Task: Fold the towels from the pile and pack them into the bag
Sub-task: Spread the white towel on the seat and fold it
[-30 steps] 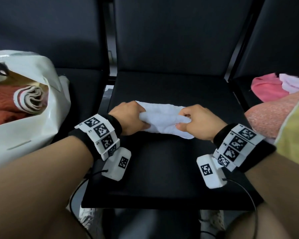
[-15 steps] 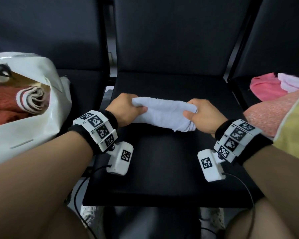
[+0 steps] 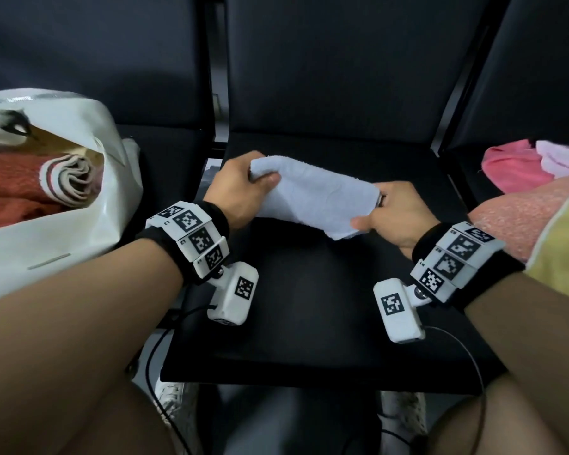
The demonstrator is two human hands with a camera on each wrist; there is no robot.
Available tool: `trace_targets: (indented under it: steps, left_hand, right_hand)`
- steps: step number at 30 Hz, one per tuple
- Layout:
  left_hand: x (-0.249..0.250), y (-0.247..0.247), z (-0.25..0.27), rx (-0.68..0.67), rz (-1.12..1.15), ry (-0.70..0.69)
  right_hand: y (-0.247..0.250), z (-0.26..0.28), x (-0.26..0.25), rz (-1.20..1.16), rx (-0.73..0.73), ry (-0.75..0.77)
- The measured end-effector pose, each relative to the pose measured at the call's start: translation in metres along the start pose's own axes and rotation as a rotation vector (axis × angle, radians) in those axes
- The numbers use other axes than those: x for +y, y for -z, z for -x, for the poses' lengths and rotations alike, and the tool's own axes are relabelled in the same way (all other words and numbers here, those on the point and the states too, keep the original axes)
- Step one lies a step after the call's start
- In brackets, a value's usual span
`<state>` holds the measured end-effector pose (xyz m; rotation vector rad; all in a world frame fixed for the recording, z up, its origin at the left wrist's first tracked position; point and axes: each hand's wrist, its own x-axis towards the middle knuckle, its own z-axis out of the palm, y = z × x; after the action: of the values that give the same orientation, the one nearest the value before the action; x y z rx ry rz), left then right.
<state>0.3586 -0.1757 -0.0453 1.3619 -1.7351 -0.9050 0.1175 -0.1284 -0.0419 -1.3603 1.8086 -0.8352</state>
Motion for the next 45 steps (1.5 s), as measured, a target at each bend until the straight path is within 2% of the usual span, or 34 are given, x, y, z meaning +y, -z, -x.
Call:
trace_targets:
  steps: [3, 7, 10, 13, 16, 18, 20, 22, 25, 28, 31, 33, 40, 45]
  left_hand:
    - [0.007, 0.0, -0.001, 0.103, 0.03, -0.04]
    - [0.015, 0.0, -0.002, 0.21, 0.031, -0.063]
    - [0.022, 0.003, 0.002, 0.17, 0.122, -0.028]
    - [0.031, 0.004, 0.007, 0.111, 0.213, 0.014]
    - [0.037, 0.003, 0.009, 0.115, 0.272, 0.024]
    - [0.035, 0.003, 0.006, 0.109, 0.315, -0.038]
    - [0.032, 0.005, 0.003, 0.103, 0.264, -0.15]
    - [0.028, 0.006, 0.002, 0.096, 0.24, -0.207]
    - [0.024, 0.006, 0.003, 0.068, 0.227, -0.169]
    - [0.017, 0.005, 0.003, -0.027, 0.145, -0.054]
    - [0.007, 0.003, 0.003, -0.104, -0.003, 0.034]
    - [0.004, 0.001, 0.002, -0.14, -0.074, 0.046]
    - [0.005, -0.001, 0.001, -0.184, -0.202, 0.151]
    - [-0.005, -0.007, -0.002, -0.208, -0.318, 0.228]
  right_hand:
    - [0.002, -0.003, -0.004, -0.038, 0.137, 0.098]
    - [0.005, -0.003, -0.013, -0.096, 0.232, 0.204]
    - [0.004, -0.002, -0.017, -0.224, 0.213, 0.191]
    - [0.002, 0.005, -0.021, -0.335, 0.111, 0.165]
    - [0.001, 0.005, -0.023, -0.399, 0.113, 0.233]
    - [0.004, 0.001, -0.023, -0.382, 0.176, 0.302]
    - [0.007, 0.0, -0.024, -0.399, 0.198, 0.322]
    - [0.008, -0.001, -0.024, -0.443, 0.196, 0.303]
    - [0.008, 0.0, -0.023, -0.455, 0.155, 0.253]
    - [0.007, -0.001, -0.02, -0.391, 0.086, 0.075]
    - [0.008, -0.002, -0.013, -0.169, -0.037, -0.166]
    - [0.01, -0.001, -0.012, -0.047, -0.068, -0.245]
    - [0.017, -0.004, -0.01, 0.025, 0.0, -0.292]
    - [0.011, -0.001, -0.006, 0.189, -0.056, -0.329]
